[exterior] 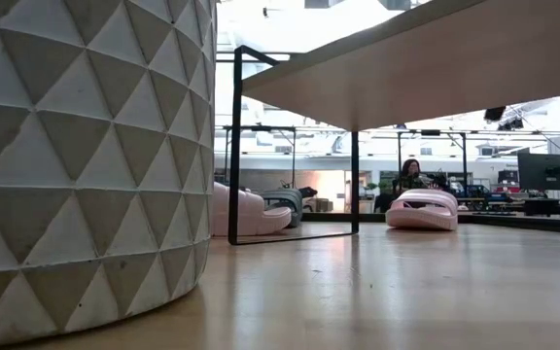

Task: Pick and place slides into the shelf
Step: Put the right pink slides on the shelf

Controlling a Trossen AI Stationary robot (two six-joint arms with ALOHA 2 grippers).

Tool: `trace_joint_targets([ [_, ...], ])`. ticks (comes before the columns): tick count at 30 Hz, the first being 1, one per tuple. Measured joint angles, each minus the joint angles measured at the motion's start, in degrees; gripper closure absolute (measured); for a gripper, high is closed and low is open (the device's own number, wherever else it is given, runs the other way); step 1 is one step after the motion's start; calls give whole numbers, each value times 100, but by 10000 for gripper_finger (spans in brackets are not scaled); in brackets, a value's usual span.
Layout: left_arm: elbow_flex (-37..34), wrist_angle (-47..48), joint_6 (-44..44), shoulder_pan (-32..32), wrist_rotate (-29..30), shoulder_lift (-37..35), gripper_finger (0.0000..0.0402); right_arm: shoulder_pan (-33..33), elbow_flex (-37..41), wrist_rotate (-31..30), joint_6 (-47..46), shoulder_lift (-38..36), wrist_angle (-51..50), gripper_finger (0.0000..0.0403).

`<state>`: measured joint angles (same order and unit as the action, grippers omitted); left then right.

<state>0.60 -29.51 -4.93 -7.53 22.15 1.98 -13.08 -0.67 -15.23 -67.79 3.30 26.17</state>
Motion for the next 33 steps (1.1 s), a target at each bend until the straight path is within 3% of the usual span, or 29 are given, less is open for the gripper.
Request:
trace_joint_targets([
  [3,148,-13,56,2,57,1,401,0,-42,-78,397,-1,591,403],
  [6,435,365,165,2,146,0,401,-2,-423,-84,920,7,312,403],
  [14,1680,2064,669,2,607,63,401,0,-2310,-302,1901,573,-2780,403],
  [23,2994,2968,1443,2,966,785,401,0,-4233,-480,3594,1965,-3902,403],
  [33,3887,3654,2098,2,1239,1950,401,-510,-6169,-616,3806,3620,-6698,382],
])
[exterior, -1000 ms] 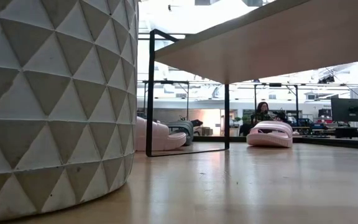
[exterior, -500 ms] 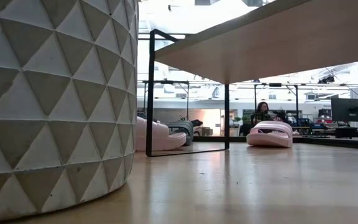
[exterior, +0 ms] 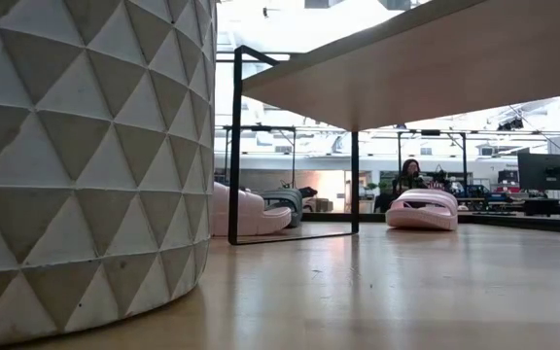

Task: Pick and place slides into the shelf
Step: Put the right pink slides on the shelf

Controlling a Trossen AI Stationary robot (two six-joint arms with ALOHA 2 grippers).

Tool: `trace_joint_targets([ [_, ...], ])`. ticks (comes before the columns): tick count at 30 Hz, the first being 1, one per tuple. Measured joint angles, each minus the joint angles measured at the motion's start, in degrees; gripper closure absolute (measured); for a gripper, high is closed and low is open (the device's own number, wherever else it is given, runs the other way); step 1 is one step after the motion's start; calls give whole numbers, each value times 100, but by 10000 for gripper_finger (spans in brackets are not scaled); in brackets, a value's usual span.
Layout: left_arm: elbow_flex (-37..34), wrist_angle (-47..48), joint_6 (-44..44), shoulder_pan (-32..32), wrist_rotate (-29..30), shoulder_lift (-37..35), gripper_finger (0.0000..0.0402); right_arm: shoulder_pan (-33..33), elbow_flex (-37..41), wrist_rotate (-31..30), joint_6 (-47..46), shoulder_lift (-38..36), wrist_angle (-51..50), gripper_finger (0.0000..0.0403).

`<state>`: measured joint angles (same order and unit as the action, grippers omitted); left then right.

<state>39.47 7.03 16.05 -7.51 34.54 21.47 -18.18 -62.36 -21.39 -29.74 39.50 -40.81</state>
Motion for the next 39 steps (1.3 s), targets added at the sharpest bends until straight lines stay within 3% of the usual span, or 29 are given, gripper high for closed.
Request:
trace_joint_targets([
  [3,118,50,262,2,113,195,401,-435,-413,186,223,428,-506,365],
  [7,152,51,320,1,300,256,401,-1191,-718,979,612,911,-783,341],
  [19,152,67,28,0,368,331,401,-3730,-812,4803,1627,2335,-1038,315],
  [23,152,86,-144,0,361,477,401,-4255,-808,5696,1753,2899,-1135,315],
  [29,152,90,-303,0,346,810,401,-4595,-808,6195,2458,3607,-1964,315],
  [33,152,85,-379,0,346,991,401,-4639,-806,5984,3172,3944,-2692,305],
  [39,152,30,-455,0,344,1069,401,-4637,-806,5609,3547,4241,-2967,268],
])
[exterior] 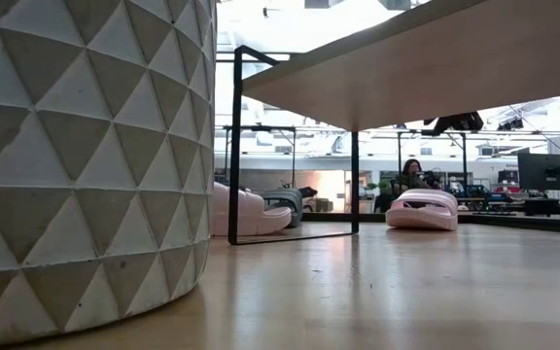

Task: Pick and place slides into the shelf
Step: Put the right pink slides on the shelf

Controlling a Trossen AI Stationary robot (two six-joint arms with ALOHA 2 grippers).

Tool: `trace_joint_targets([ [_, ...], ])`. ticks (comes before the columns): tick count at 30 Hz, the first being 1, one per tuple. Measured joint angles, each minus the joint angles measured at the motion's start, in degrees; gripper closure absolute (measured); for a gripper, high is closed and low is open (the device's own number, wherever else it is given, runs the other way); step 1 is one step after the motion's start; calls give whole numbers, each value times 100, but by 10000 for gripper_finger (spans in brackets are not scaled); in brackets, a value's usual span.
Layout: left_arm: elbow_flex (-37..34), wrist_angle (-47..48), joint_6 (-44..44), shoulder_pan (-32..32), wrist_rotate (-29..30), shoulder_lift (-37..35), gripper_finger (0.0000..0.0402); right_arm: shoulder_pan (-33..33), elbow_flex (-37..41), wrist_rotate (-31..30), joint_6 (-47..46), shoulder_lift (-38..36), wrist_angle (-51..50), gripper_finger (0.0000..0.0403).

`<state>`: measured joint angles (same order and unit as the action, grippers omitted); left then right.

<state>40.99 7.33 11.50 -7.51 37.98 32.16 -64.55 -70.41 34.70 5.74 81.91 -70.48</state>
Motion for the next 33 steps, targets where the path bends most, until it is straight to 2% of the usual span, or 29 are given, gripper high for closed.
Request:
trace_joint_targets([
  [10,0,7,-152,0,0,0,401,7,0,-254,342,216,-4,216],
  [26,0,17,-194,0,0,2,401,7,12,-255,1097,235,423,215],
  [33,0,28,-296,0,-2,2,401,7,714,-128,1437,245,756,215],
])
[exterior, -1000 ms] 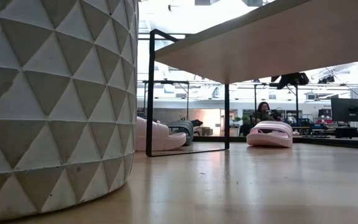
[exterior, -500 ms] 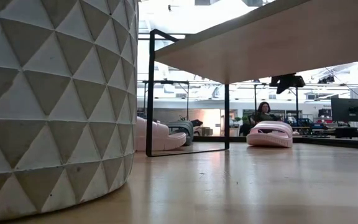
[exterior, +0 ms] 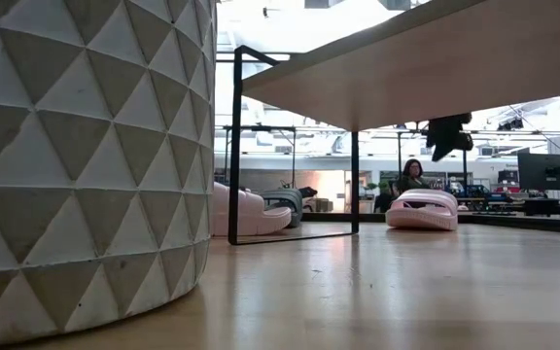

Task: Pick and place slides into the shelf
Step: Put the right pink slides on the shelf

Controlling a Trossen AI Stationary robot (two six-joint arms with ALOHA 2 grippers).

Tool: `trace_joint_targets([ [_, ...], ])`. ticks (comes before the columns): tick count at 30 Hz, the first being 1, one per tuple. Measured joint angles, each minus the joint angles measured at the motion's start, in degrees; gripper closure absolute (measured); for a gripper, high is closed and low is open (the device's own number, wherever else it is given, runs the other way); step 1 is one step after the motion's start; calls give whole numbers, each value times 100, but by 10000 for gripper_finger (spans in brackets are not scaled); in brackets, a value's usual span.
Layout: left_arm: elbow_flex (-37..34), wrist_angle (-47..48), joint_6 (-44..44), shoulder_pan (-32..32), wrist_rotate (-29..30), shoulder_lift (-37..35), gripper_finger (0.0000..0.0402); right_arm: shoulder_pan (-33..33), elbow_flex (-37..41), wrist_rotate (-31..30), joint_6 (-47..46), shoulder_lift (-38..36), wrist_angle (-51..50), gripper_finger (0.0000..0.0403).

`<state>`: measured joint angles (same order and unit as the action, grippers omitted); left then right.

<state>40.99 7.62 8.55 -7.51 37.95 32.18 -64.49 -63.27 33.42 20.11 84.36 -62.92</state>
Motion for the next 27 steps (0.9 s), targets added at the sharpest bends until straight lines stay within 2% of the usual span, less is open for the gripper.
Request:
trace_joint_targets([
  [12,0,88,-5,0,0,0,401,0,773,70,143,0,762,215],
  [27,-2,291,-318,0,-1,153,401,0,805,-40,435,0,1091,215],
])
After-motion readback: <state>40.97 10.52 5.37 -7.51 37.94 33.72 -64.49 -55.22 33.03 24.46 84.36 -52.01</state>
